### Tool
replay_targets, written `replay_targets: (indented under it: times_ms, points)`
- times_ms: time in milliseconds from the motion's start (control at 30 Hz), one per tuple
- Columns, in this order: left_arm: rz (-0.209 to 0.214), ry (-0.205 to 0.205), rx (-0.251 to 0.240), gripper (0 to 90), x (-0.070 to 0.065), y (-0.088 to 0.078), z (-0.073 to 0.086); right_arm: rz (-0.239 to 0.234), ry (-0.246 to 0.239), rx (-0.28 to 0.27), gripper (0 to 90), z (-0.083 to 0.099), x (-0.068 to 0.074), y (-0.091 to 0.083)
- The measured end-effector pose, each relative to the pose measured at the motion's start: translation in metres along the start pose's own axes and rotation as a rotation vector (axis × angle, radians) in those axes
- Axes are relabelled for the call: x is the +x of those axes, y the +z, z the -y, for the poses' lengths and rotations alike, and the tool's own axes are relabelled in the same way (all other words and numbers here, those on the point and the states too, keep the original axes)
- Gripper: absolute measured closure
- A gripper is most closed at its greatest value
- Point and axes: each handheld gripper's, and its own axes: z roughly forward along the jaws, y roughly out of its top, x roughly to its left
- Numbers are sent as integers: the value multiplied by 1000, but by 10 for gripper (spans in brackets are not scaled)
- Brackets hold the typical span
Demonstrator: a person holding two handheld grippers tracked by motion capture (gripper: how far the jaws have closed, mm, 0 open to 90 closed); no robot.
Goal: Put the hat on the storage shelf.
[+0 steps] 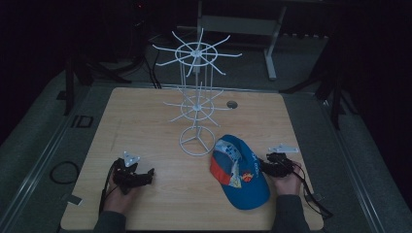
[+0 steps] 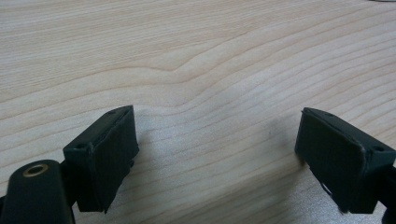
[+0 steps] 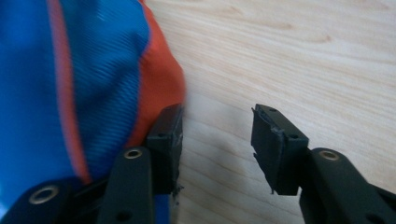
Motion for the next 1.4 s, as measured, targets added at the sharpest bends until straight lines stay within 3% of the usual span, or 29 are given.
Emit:
replay_targets:
  times_ms: [300, 933, 1133, 1400]
  points:
    - [0, 0, 0, 133, 0, 0, 0, -60, 14, -37, 551, -14, 5, -20]
    - [0, -2, -2, 134, 0, 0, 0, -112, -18, -114, 529, -42, 10, -59]
    - [0, -2, -2, 133, 0, 0, 0, -136, -32, -123, 512, -51, 14, -65]
    - [0, -3, -2, 133, 0, 0, 0, -166, -54, -105, 474, -60, 24, -59]
